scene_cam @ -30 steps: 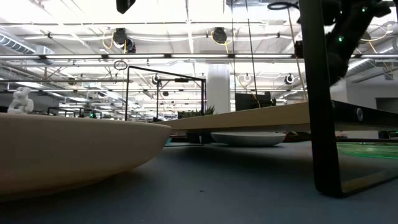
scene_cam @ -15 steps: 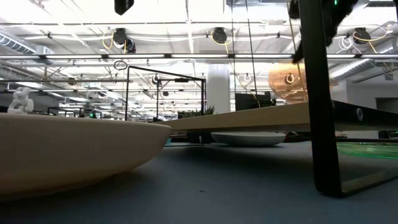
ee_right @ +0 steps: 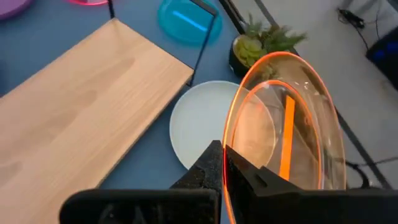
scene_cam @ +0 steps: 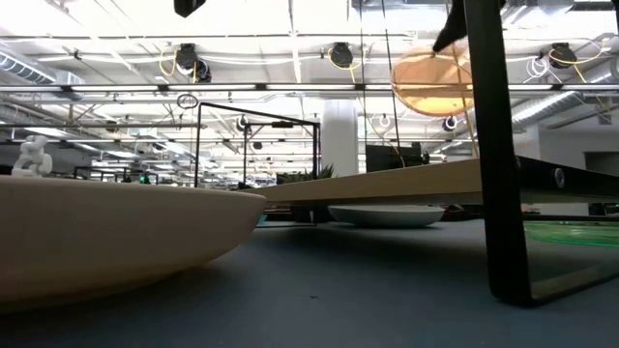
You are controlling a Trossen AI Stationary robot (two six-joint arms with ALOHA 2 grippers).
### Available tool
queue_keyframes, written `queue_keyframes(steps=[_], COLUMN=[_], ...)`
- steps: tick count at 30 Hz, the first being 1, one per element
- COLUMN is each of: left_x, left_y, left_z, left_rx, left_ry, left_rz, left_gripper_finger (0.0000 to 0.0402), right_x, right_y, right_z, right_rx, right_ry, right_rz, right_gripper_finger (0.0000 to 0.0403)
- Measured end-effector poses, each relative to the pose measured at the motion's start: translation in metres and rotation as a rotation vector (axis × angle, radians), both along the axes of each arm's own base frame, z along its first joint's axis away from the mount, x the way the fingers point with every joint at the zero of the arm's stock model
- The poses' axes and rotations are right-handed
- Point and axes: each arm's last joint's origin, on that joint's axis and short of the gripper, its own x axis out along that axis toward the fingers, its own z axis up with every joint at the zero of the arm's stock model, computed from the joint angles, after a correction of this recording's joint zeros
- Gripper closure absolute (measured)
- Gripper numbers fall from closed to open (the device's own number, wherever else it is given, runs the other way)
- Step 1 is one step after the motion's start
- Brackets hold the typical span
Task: Place and stack plates onto a shelf
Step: Put the small orange plate on the shelf
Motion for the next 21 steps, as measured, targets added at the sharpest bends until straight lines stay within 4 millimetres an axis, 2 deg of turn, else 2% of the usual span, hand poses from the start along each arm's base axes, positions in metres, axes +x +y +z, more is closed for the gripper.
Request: queue_keyframes(steps=[10,21], left_x=[-0.001,-0.001], left_y=[-0.006,-0.006], left_z=[0.000,0.000], left_rx=[-0.010,-0.023], left_ry=[-0.001,-0.002], left_rz=[-0.017,-0.011], left_gripper_finger=[0.0390,0.0390], right_x=[0.034,0.053], right_y=[0.022,0.039], right_z=[0.020,0.016], right_rx=[-0.083,-0.148], right_ry=[0.045,0.102], right_rz=[0.190,0.329], right_gripper_finger=[0.0403,0.0403])
